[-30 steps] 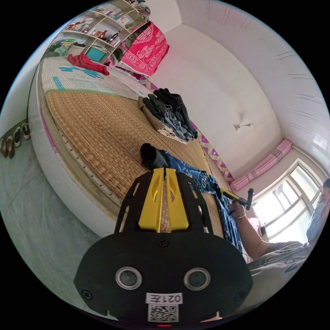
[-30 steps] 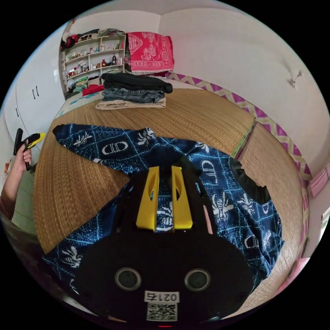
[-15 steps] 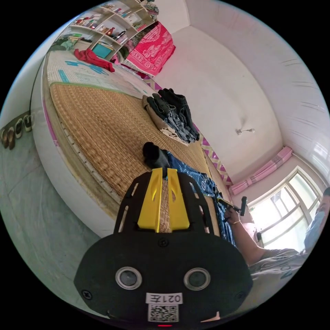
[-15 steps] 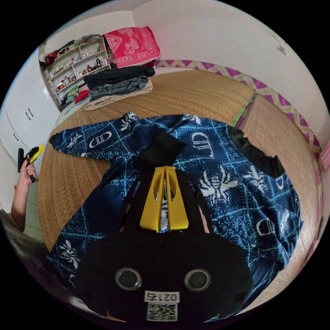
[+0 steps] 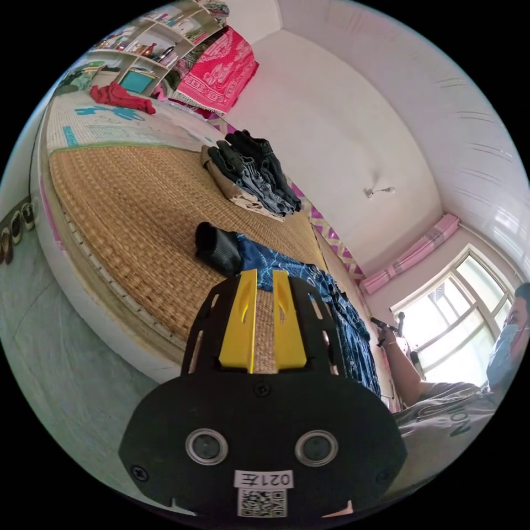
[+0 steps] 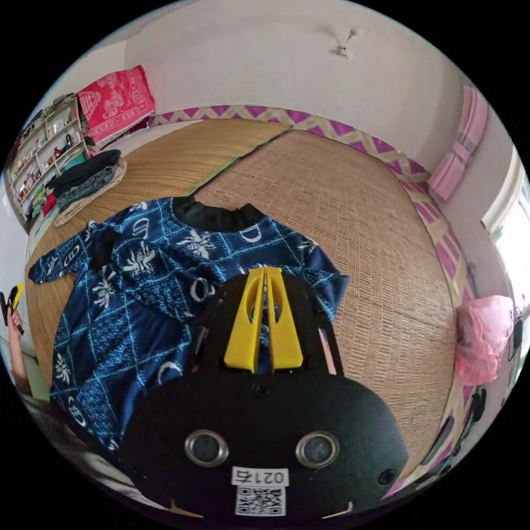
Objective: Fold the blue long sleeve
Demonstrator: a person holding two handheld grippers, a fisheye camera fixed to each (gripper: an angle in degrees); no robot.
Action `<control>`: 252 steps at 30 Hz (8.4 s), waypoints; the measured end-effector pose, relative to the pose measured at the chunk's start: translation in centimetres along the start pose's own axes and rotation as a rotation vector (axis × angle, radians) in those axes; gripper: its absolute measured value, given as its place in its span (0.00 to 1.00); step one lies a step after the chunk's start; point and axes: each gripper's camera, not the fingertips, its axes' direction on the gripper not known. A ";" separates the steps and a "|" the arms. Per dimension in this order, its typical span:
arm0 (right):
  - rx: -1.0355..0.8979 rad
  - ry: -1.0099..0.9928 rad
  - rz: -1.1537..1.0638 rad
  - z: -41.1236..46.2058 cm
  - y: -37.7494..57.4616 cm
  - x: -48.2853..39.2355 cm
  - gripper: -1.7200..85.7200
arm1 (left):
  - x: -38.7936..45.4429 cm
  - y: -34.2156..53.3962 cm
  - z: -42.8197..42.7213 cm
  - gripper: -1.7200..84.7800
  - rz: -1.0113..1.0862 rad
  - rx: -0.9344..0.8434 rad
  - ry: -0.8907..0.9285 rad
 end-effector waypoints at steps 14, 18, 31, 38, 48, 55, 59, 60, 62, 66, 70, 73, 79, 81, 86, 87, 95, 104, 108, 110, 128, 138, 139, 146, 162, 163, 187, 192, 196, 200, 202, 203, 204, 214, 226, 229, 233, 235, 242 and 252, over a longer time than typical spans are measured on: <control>-0.448 0.130 -0.608 13.2 -5.1 2.2 0.04 | 1.0 0.1 -0.3 0.07 -0.041 0.002 -0.073; -0.363 0.091 -0.525 12.3 -6.3 4.0 0.01 | 0.8 -0.1 -0.5 0.07 -0.062 0.008 -0.058; -0.165 -0.104 -0.134 10.6 -2.3 8.6 0.01 | 0.4 -0.3 -0.6 0.05 -0.084 0.016 -0.003; -0.265 -0.003 -0.397 12.4 6.1 1.8 0.01 | -0.4 -0.1 -0.1 0.04 -0.095 0.007 0.022; -0.019 0.272 -0.122 6.1 10.6 5.1 0.01 | 0.9 0.0 -0.5 0.02 -0.083 0.011 0.058; -0.028 0.341 -0.193 10.3 6.5 4.4 0.01 | 1.8 0.1 -0.7 0.02 -0.087 0.009 0.048; -0.219 0.347 -0.202 15.3 2.2 6.8 0.07 | 2.9 -0.1 -1.1 0.01 -0.077 0.017 0.031; -0.316 0.327 -0.181 17.3 1.1 8.4 0.12 | 3.1 -0.1 -1.2 0.01 -0.080 0.020 0.030; -0.441 0.282 -0.115 19.4 0.0 11.4 0.16 | 3.2 -0.1 -1.5 0.01 -0.088 0.029 0.033; -0.456 0.132 0.133 19.4 0.1 18.6 0.18 | 3.5 -0.2 -1.7 0.01 -0.092 0.033 0.026; -0.330 -0.063 0.271 17.1 2.7 23.5 0.10 | 3.3 -0.2 -1.2 0.01 -0.098 0.017 0.024; -0.364 -0.392 0.282 17.5 4.7 26.4 0.06 | 3.1 -0.2 -0.4 0.01 -0.114 0.001 0.036; -0.063 -0.723 0.439 11.6 8.2 33.1 0.06 | 4.0 0.0 0.4 0.01 -0.104 -0.002 0.057; -0.082 -0.643 0.391 10.5 8.5 32.5 0.05 | 4.4 0.2 0.8 0.01 -0.098 -0.011 0.064; -0.260 -0.385 -0.082 11.0 9.5 21.5 0.02 | 4.3 0.9 1.6 0.01 -0.117 -0.023 0.090; -0.268 -0.325 -0.154 11.3 10.5 18.8 0.02 | 4.3 1.0 1.7 0.01 -0.122 -0.026 0.093; -0.197 -0.291 -0.054 10.4 13.0 15.6 0.01 | 5.4 1.5 1.2 0.01 -0.101 -0.034 0.094; -0.103 -0.464 -0.134 12.3 6.0 -2.5 0.01 | 6.9 2.2 0.9 0.06 -0.031 -0.050 0.077; 0.045 -0.340 -0.179 6.3 3.1 -9.6 0.01 | 8.3 2.4 -1.8 0.07 0.043 -0.029 0.039; 0.137 -0.396 -0.229 3.5 2.0 -14.1 0.01 | 8.1 2.6 -2.7 0.07 0.057 -0.016 0.031; -0.052 -0.254 -0.368 -2.9 -4.4 -31.5 0.03 | 0.6 5.1 -8.9 0.06 -0.034 0.059 0.131; -0.046 -0.176 -0.417 -7.9 -5.5 -34.1 0.02 | -2.8 5.4 -11.9 0.05 -0.061 0.101 0.132; -0.021 -0.156 -0.423 -8.6 -5.4 -34.6 0.02 | -3.0 5.3 -12.0 0.05 -0.062 0.100 0.131; 0.095 -0.207 -0.390 -14.5 -6.8 -35.6 0.02 | -5.3 4.7 -12.9 0.04 -0.078 0.101 0.121; 0.049 -0.372 -0.356 -14.2 -6.1 -37.6 0.01 | -10.1 0.9 -11.2 0.08 -0.065 0.088 0.125; 0.023 -0.336 -0.331 -13.2 -5.9 -37.1 0.01 | -10.1 0.5 -10.9 0.09 -0.060 0.085 0.125; 0.272 -0.616 0.257 -20.0 32.3 -6.5 0.01 | -14.2 -17.3 3.8 0.02 -0.460 0.107 0.070; 0.291 -0.477 0.283 -19.0 39.6 -2.2 0.01 | -2.1 -23.2 2.5 0.01 -0.208 0.173 0.138; 0.350 -0.724 0.374 -15.6 44.4 1.8 0.01 | 11.6 -28.8 4.0 0.01 0.033 0.174 0.148; 0.416 -0.916 0.482 -12.4 48.1 4.9 0.01 | 28.9 -33.9 9.5 0.01 0.250 0.121 0.177; 0.456 -0.988 0.496 -11.3 49.8 6.2 0.01 | 36.4 -34.8 13.2 0.01 0.335 0.072 0.202; 0.457 -1.002 0.503 -11.0 50.2 6.5 0.01 | 41.4 -34.9 15.9 0.01 0.392 0.041 0.214; 0.457 -1.034 0.525 -10.3 50.9 7.0 0.01 | 46.2 -34.5 18.9 0.01 0.446 0.006 0.228; 0.520 -1.220 0.600 -6.8 56.7 9.3 0.01 | 70.8 -22.5 49.3 0.01 0.635 -0.358 0.326; 0.561 -1.226 0.612 -5.8 59.9 8.5 0.01 | 73.9 -2.4 80.9 0.05 0.710 -0.904 0.337; 0.550 -1.218 0.606 -5.8 60.0 7.9 0.01 | 72.8 0.6 84.6 0.16 0.679 -1.065 0.424; 0.543 -1.219 0.614 -5.6 60.1 7.2 0.01 | 70.4 -1.3 83.7 0.21 0.476 -1.062 0.787; 0.536 -1.214 0.621 -5.5 60.0 6.7 0.01 | 68.4 -3.3 81.7 0.19 0.370 -1.029 0.932; 0.521 -1.163 0.565 -6.4 58.7 4.4 0.01 | 57.3 -9.8 59.8 0.12 0.580 -0.806 0.783; 0.265 -0.589 0.174 -19.2 56.1 -0.7 0.01 | 37.8 -4.5 33.0 0.02 0.544 -0.660 0.276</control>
